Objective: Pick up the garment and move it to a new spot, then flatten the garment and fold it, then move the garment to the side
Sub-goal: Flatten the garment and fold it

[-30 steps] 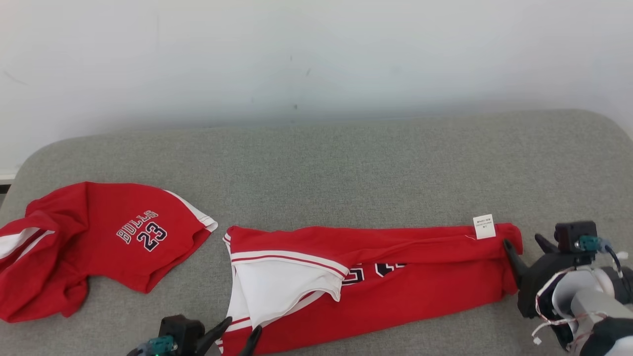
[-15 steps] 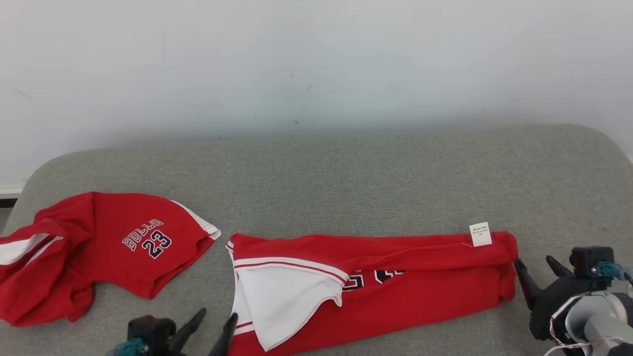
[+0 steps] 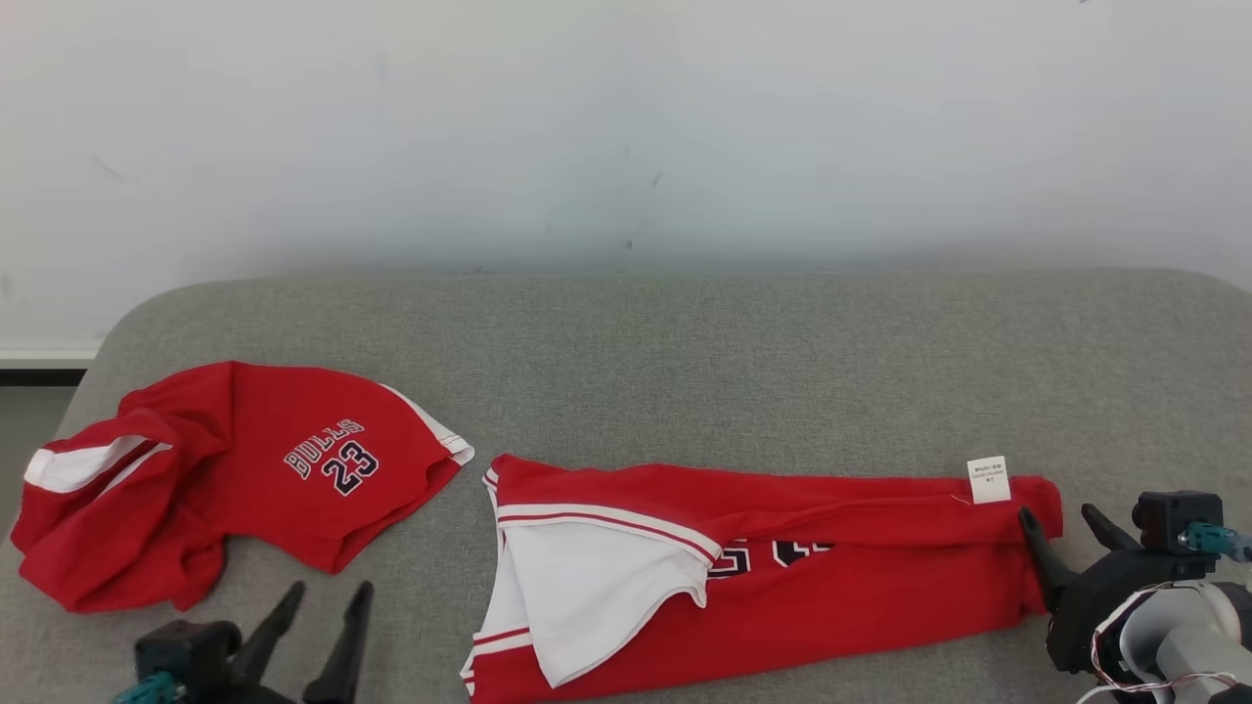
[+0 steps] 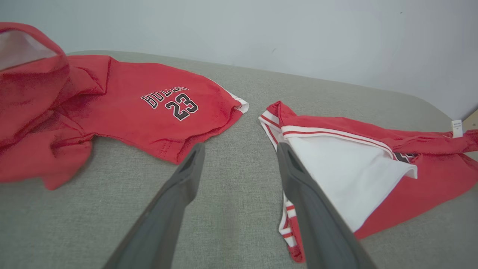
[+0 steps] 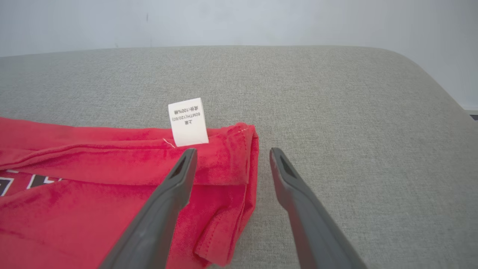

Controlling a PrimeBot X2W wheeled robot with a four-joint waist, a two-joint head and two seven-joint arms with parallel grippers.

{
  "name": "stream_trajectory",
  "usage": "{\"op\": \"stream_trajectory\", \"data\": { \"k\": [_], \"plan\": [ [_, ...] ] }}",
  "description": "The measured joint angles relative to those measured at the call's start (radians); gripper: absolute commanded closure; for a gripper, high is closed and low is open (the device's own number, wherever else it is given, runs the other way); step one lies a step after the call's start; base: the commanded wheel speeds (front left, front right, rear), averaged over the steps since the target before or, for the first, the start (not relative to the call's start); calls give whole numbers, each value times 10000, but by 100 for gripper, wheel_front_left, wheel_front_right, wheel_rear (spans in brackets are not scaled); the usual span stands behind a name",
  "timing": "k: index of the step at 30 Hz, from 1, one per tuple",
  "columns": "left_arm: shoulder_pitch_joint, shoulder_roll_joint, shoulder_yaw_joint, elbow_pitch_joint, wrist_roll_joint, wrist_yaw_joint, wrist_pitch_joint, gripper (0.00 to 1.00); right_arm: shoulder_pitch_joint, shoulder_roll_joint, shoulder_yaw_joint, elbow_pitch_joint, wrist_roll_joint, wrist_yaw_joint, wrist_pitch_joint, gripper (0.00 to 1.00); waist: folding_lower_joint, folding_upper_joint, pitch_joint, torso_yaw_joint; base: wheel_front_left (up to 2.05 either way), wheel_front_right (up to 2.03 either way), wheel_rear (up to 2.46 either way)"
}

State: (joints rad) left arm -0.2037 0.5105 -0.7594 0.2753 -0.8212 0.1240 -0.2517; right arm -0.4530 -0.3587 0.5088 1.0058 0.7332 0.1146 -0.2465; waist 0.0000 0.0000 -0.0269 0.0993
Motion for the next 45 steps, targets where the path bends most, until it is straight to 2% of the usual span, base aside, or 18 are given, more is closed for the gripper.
{"op": "stream_trajectory", "data": {
  "k": [8, 16, 26, 35, 37, 42, 44, 45],
  "plan": [
    [908, -562, 1925, -67, 903, 0, 0, 0, 0, -8, 6, -96, -15, -224, 8, 0, 0, 0, 8, 142, 0, 0, 0],
    [1506, -1080, 3158, -556, 1941, 0, 0, 0, -70, -19, 46, -21, -40, -408, 414, 0, 0, 0, 67, 164, 0, 0, 0],
    [1811, -1446, 3695, -1172, 2953, 0, 0, 0, -698, -13, 178, 334, -46, -541, 1386, 0, 0, 0, 239, 224, 0, 0, 0],
    [1801, -1616, 3764, -1503, 3235, 0, 0, 0, -977, 52, 171, 880, 61, -752, 2393, 0, 0, 0, 496, 439, 0, 0, 0],
    [1802, -1641, 3818, -1576, 3335, 0, 0, 0, -1127, 155, 130, 1074, 163, -882, 2815, 0, 0, 0, 605, 523, 0, 0, 0],
    [1802, -1699, 3894, -1592, 3559, 0, 0, 0, -1266, 276, 199, 1329, 242, -865, 3563, 0, 0, 0, 730, 626, 0, 0, 0],
    [1803, -1726, 3896, -1593, 3563, 0, 0, 0, -1331, 276, 199, 1381, 255, -784, 3795, 54, 0, 0, 742, 642, 0, 0, 0],
    [1802, -1739, 3900, -1595, 3567, 0, 0, 0, -1331, 274, 203, 1384, 267, -740, 3814, 100, 0, 0, 744, 647, 0, 0, 0]
  ]
}}
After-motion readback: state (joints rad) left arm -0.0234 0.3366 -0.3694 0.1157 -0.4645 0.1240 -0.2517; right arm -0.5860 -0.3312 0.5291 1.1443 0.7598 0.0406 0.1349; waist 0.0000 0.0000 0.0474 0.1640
